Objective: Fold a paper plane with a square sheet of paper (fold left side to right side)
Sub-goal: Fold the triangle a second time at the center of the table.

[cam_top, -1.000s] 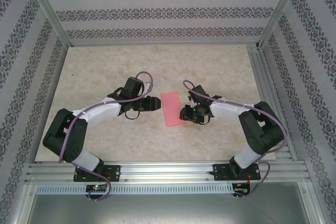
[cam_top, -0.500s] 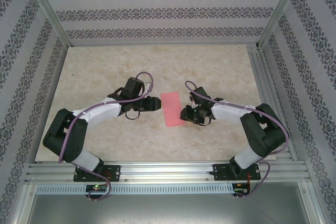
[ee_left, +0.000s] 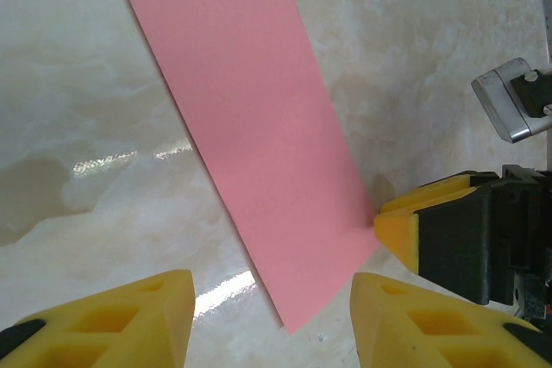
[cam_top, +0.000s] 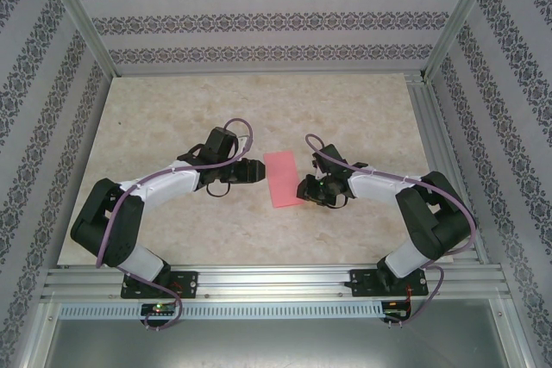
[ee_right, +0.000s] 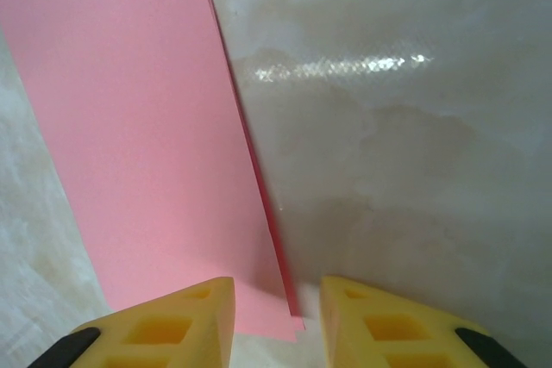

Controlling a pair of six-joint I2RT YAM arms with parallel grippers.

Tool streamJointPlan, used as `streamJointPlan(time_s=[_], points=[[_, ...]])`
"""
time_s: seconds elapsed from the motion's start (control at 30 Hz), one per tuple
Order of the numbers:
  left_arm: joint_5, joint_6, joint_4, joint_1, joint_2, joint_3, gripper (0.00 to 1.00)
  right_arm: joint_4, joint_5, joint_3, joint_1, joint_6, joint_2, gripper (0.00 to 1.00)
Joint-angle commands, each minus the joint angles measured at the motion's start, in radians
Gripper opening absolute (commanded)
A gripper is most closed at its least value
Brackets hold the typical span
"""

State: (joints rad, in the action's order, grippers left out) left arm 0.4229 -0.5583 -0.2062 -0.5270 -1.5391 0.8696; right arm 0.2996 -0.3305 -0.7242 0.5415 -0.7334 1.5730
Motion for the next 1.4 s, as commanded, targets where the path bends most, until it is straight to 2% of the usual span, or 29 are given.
streamJointPlan(time_s=[0.0, 0.87, 1.37], points=[[-0.015, 0.017, 0.004, -0.014, 0.000, 0.025, 0.52, 0.001, -0.031, 0.017, 0.012, -0.012, -0.014, 0.32], [-0.027, 0.032, -0.013, -0.019, 0.001, 0.040, 0.53, -0.028, -0.062, 0.001, 0.010, -0.037, -0.019, 0.27], [-0.056, 0.100, 0.019, -0.092, 0.098, -0.016, 0.53, -0.063, -0.124, -0.043, -0.033, -0.045, 0.001, 0.28]])
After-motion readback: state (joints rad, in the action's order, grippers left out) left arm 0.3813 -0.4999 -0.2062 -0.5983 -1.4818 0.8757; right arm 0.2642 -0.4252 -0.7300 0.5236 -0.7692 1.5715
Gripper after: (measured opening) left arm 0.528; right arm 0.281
